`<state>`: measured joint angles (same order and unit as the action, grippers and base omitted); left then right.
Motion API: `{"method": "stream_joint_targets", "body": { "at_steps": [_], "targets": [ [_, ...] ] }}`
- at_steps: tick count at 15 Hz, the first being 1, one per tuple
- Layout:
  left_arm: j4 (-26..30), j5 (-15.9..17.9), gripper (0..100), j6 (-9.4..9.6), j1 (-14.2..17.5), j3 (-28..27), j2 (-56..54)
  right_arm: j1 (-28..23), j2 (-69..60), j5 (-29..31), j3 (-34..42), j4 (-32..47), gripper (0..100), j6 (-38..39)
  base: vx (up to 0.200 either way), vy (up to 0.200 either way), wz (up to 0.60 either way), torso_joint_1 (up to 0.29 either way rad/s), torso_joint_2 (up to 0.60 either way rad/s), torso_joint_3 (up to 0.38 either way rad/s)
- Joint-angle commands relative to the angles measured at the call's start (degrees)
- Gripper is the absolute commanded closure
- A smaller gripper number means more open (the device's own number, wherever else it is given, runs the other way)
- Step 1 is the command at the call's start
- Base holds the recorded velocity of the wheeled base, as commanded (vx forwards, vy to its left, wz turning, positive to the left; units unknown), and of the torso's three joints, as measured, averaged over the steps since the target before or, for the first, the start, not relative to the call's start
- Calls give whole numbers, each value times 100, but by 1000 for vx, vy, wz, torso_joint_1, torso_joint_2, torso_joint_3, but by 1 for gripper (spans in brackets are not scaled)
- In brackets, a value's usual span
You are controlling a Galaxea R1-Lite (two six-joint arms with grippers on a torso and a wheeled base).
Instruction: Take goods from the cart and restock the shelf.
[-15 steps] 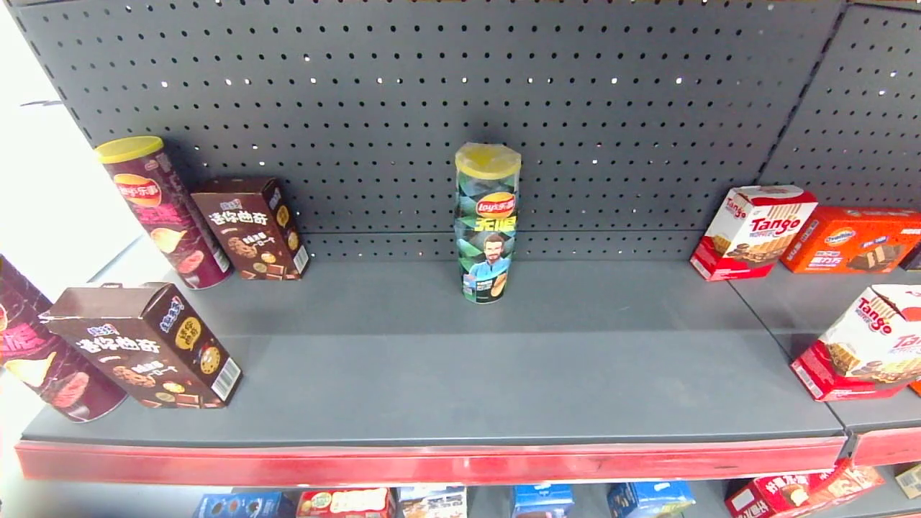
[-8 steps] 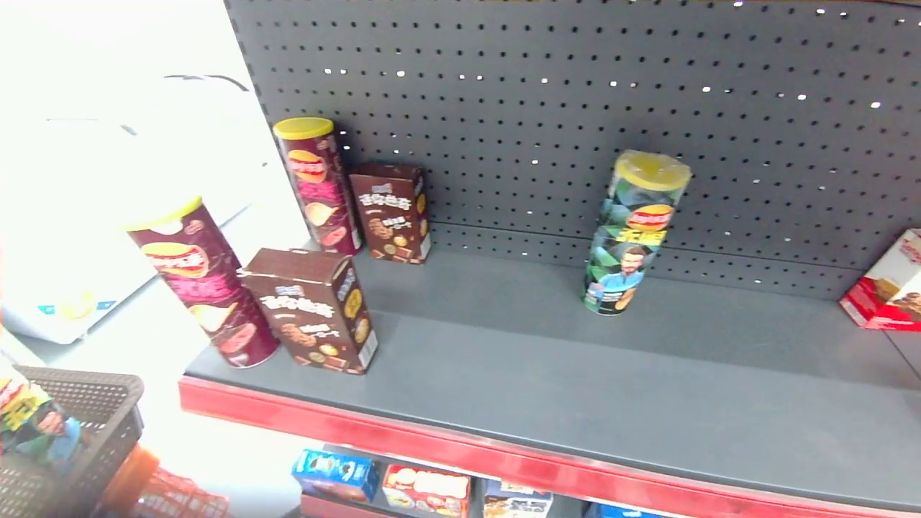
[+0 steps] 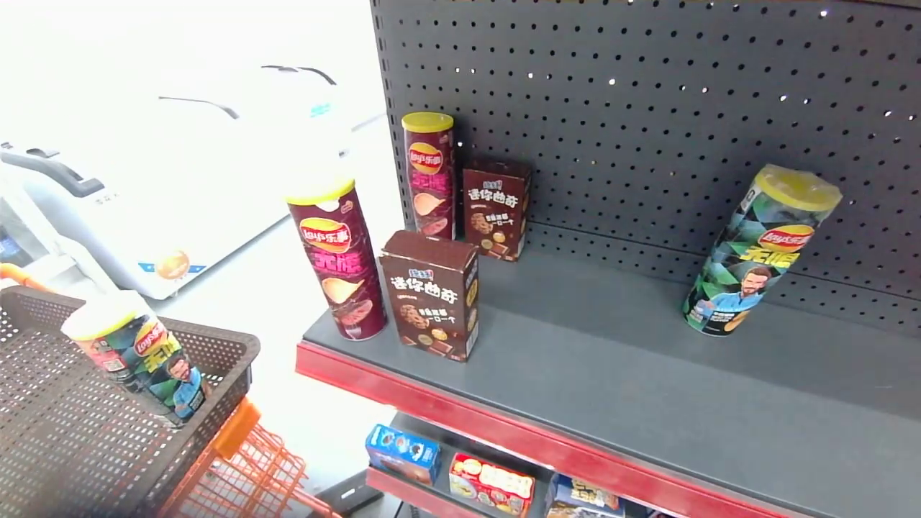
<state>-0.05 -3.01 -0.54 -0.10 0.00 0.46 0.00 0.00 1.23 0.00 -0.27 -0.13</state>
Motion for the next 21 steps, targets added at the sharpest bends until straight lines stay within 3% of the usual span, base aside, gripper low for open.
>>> {"method": "stream_joint_targets", "body": {
  "at_steps": [1, 4, 5, 6, 8, 10, 11, 12, 13, 14, 15, 17, 18, 21],
  "targets": [
    [-4, -7, 0, -8, 1, 0, 6, 0, 0, 0, 0, 0, 0, -4, 0, 0, 0, 0, 0, 0],
    [-21, -68, 0, 18, 1, -26, -2, 0, 0, 0, 0, 0, 0, -4, 0, 0, 0, 0, 0, 0],
    [40, -42, 0, 185, 1, -246, -2, 0, 0, 0, 0, 0, 0, -4, 0, 0, 0, 0, 0, 0],
    [198, -121, 0, 511, -34, -694, 288, 0, 0, 0, 0, 0, 0, -4, 0, 0, 0, 0, 0, 0],
    [523, -384, 0, 555, 19, -1310, 1061, 0, 0, 0, 0, 0, 0, -4, 0, 0, 0, 0, 0, 0],
    [497, -595, 0, 572, -315, -1740, 1914, 0, 0, 0, 0, 0, 0, -4, 0, 0, 0, 0, 0, 0],
    [400, -718, 0, 493, -333, -1793, 2292, 0, 0, 0, 0, -8, 0, -4, 0, 0, 0, 0, 0, 0],
    [31, -701, 0, 177, 45, -1828, 2942, 0, 0, 0, 0, 0, 0, -4, 0, 0, 0, 0, 0, 0],
    [-408, -710, 0, 36, 326, -1837, 3522, 0, 0, 0, 0, -8, 0, -4, 0, 0, 0, 0, 0, 0],
    [-707, -710, 0, 45, 476, -1846, 4085, 0, 0, 0, 0, 0, 0, -4, 0, 0, 0, 0, 0, 0],
    [-1067, -701, 0, 159, 669, -1890, 4524, 0, 0, 0, 0, 0, 0, -4, 0, 0, 0, 0, 0, 0],
    [-1533, -718, 0, 695, 1073, -1890, 5104, 0, 0, 0, 0, 0, 0, 5, 0, 0, 0, 0, 0, 0],
    [-1630, -745, 0, 792, 1223, -1898, 5359, 0, 0, 0, 0, 0, 0, -4, 0, 0, 0, 0, 0, 0],
    [-2043, -745, 0, 713, 1240, -1881, 6097, 0, 0, 0, 0, 0, 0, -4, 0, 0, 0, 0, 0, 0]
  ]
}}
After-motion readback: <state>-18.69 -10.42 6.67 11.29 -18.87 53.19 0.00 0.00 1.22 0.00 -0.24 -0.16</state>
